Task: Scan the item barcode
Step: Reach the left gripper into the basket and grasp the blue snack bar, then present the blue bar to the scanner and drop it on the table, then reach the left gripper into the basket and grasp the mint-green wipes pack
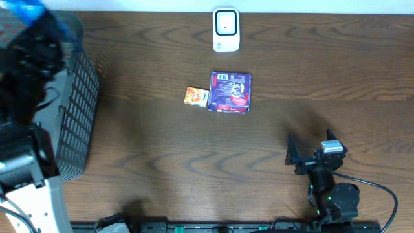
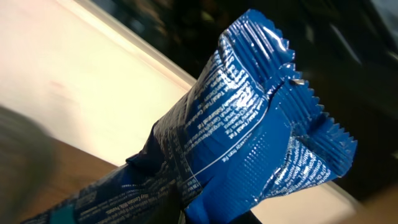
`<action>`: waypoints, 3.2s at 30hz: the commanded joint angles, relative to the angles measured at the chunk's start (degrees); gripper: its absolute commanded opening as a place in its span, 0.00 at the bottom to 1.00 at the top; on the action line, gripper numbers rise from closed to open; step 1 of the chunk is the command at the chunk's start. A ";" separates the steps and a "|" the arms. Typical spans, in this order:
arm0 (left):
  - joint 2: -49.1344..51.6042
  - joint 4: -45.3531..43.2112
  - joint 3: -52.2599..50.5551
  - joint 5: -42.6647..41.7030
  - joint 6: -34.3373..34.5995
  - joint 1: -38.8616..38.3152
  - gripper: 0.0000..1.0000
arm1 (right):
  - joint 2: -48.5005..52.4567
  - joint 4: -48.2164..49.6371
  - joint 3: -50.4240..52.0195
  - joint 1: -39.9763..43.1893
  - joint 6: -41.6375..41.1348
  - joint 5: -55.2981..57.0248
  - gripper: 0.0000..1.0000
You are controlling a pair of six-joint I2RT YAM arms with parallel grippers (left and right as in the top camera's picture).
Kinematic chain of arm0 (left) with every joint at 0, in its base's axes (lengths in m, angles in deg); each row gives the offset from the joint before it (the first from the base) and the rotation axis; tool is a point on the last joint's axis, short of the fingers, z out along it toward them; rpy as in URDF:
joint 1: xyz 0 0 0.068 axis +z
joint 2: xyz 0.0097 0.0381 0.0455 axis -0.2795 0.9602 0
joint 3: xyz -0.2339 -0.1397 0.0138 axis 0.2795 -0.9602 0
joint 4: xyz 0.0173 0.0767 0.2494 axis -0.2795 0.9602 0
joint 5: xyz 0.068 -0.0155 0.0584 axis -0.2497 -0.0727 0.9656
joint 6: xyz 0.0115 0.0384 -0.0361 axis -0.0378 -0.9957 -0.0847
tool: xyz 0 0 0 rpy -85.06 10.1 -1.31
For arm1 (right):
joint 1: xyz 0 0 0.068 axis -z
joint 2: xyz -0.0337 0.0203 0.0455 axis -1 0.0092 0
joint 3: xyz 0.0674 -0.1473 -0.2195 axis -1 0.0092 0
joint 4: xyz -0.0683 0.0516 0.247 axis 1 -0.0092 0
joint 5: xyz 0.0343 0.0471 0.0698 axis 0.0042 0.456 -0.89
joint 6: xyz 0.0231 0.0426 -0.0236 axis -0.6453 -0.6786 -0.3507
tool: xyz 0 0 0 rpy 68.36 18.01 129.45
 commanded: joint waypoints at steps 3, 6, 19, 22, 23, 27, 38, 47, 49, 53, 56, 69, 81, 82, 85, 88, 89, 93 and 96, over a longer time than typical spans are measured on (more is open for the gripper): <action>0.44 -0.28 0.70 0.37 -0.02 -11.85 0.07 | -0.04 -0.17 0.17 0.50 -0.76 0.33 0.99; 1.95 2.58 0.70 5.64 -1.51 -17.03 0.07 | -0.04 -0.17 0.17 0.50 -0.76 0.33 0.99; 18.58 18.60 0.66 39.45 -1.44 -32.94 0.08 | 0.00 -0.17 0.17 0.50 -0.76 0.33 0.99; 24.57 18.16 0.66 39.47 -0.04 -34.49 0.07 | 0.00 -0.17 0.17 0.50 -0.76 0.33 0.99; 26.21 18.03 0.66 39.50 0.48 -34.82 0.07 | 0.00 -0.17 0.17 0.50 -0.76 0.33 0.99; 34.05 17.31 0.66 39.95 2.67 -35.50 0.07 | 0.00 -0.17 0.17 0.50 -0.76 0.33 0.99; 46.47 13.60 0.66 34.84 7.56 -35.54 0.24 | 0.00 -0.17 0.17 0.50 -0.76 0.33 0.99; 43.45 6.16 1.22 29.31 4.07 -35.34 0.40 | 0.00 -0.17 0.17 0.50 -0.76 0.33 0.99; 41.27 5.53 2.12 29.38 1.46 -34.99 0.40 | 0.00 -0.17 0.17 0.50 -0.76 0.33 0.99; 35.36 5.38 4.70 30.58 -6.27 -32.70 0.41 | 0.00 -0.17 0.17 0.50 -0.76 0.33 0.99; 29.46 5.33 5.81 35.30 -11.32 -28.85 0.46 | 0.00 -0.17 0.17 0.50 -0.76 0.33 0.99; 19.47 16.50 5.77 53.44 -39.87 2.27 0.50 | 0.00 -0.17 0.17 0.50 -0.76 0.33 0.99; 32.74 33.79 5.40 53.42 -40.28 19.08 0.67 | 0.00 -0.17 0.17 0.50 -0.76 0.33 0.99; 33.83 33.83 5.16 53.42 -39.60 19.39 0.67 | 0.00 -0.17 0.17 0.50 -0.76 0.33 0.99; 35.74 33.55 3.91 53.40 -38.80 19.50 0.66 | 0.00 -0.17 0.17 0.50 -0.76 0.33 0.99; 37.57 32.28 2.05 53.40 -38.88 19.39 0.66 | 0.00 -0.17 0.17 0.50 -0.76 0.33 0.99; 38.23 31.85 1.53 53.40 -39.08 19.41 0.67 | 0.00 -0.17 0.17 0.50 -0.76 0.33 0.99; 40.96 30.25 0.33 53.33 -39.91 19.41 0.66 | 0.00 -0.17 0.17 0.50 -0.76 0.33 0.99; 42.66 29.16 -0.15 51.69 -40.24 19.41 0.67 | 0.00 -0.17 0.17 0.50 -0.76 0.33 0.99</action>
